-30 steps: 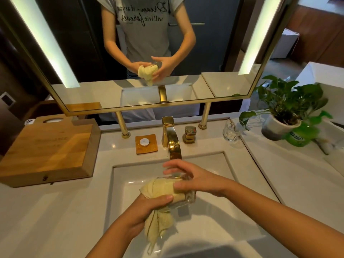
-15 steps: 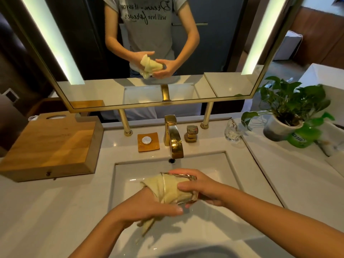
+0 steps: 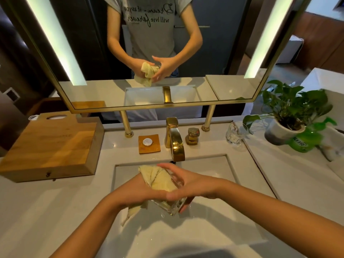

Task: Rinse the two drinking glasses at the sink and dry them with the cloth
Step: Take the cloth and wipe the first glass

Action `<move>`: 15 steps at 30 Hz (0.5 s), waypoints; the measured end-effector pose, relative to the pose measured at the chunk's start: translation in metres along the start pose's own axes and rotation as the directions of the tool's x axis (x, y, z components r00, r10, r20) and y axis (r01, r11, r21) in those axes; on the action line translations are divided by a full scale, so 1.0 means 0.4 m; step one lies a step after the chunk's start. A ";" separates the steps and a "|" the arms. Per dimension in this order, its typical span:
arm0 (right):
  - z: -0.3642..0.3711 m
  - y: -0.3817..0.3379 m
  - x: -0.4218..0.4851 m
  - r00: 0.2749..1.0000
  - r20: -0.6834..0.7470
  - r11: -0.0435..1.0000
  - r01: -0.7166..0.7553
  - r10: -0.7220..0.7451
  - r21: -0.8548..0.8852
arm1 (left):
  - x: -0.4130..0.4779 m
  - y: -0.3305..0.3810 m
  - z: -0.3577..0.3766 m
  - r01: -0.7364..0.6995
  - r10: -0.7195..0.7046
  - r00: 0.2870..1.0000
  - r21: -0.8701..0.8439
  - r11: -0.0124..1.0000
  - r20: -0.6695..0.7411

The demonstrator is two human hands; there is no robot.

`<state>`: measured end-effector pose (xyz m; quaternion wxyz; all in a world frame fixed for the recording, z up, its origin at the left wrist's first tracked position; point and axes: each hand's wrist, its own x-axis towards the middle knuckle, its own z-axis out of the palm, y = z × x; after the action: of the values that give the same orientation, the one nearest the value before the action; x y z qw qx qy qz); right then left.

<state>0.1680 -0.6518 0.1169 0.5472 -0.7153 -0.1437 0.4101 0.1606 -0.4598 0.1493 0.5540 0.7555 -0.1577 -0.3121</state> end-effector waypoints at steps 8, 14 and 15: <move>0.054 0.043 0.031 0.961 -0.271 0.993 0.078 -0.052 0.088 | 0.024 -0.037 0.070 -0.018 -0.036 0.812 -0.088 0.996 -0.583; 0.108 0.069 0.028 0.854 -0.512 0.940 0.243 -0.091 0.239 | -0.009 -0.042 0.122 -0.208 -0.207 0.586 -0.392 0.896 -0.783; 0.105 0.065 0.028 0.829 -0.551 0.923 0.281 -0.096 0.263 | -0.012 -0.045 0.128 -0.171 -0.232 0.610 -0.411 0.895 -0.758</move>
<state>0.1376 -0.6260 0.0861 0.7162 -0.6794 0.0128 0.1589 0.1221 -0.4888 0.1238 0.7171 0.6697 0.1923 0.0169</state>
